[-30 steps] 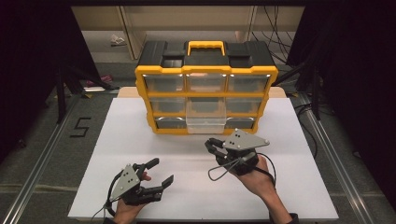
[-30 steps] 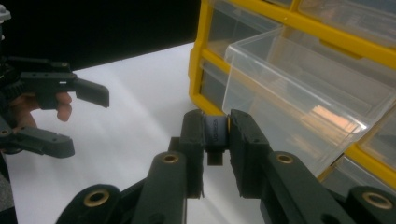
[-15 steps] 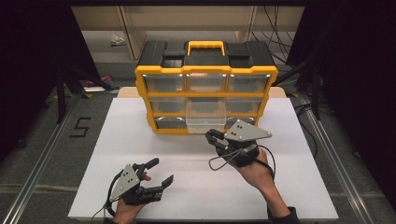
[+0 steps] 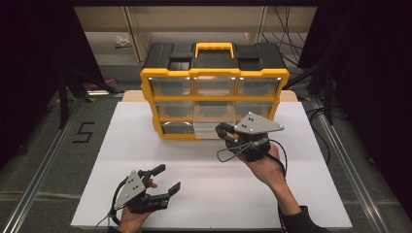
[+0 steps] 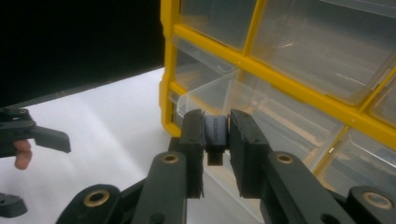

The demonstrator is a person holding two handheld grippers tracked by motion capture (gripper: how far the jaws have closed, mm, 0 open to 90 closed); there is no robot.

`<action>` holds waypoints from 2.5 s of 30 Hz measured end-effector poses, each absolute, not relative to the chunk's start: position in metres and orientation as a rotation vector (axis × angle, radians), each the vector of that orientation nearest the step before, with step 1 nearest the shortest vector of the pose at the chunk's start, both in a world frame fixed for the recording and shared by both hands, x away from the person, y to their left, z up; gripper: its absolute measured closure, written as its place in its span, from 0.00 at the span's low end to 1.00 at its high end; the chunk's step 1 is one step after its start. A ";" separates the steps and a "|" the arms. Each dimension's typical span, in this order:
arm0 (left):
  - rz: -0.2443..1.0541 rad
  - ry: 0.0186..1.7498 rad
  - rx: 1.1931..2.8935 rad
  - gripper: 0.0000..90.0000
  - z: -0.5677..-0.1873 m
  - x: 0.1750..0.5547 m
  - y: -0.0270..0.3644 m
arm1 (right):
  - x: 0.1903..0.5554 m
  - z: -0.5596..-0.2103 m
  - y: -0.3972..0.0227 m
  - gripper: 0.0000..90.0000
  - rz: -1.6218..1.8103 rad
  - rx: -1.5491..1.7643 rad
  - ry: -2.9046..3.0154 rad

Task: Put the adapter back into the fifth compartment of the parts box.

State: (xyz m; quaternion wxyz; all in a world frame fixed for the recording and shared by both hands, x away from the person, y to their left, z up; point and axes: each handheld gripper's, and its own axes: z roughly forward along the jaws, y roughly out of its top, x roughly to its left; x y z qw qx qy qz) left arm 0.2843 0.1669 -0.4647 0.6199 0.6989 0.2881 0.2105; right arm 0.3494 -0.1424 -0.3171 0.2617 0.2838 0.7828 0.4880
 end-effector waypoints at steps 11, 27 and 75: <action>0.483 0.662 1.607 0.26 -0.465 0.284 0.167 | 0.366 -0.314 -0.141 0.85 1.305 0.806 2.111; 0.485 0.658 1.608 0.26 -0.465 0.284 0.166 | 0.384 -0.310 -0.139 0.85 1.276 0.851 2.102; 0.483 0.659 1.609 0.26 -0.465 0.284 0.166 | 0.382 -0.309 -0.124 0.42 1.247 0.866 2.128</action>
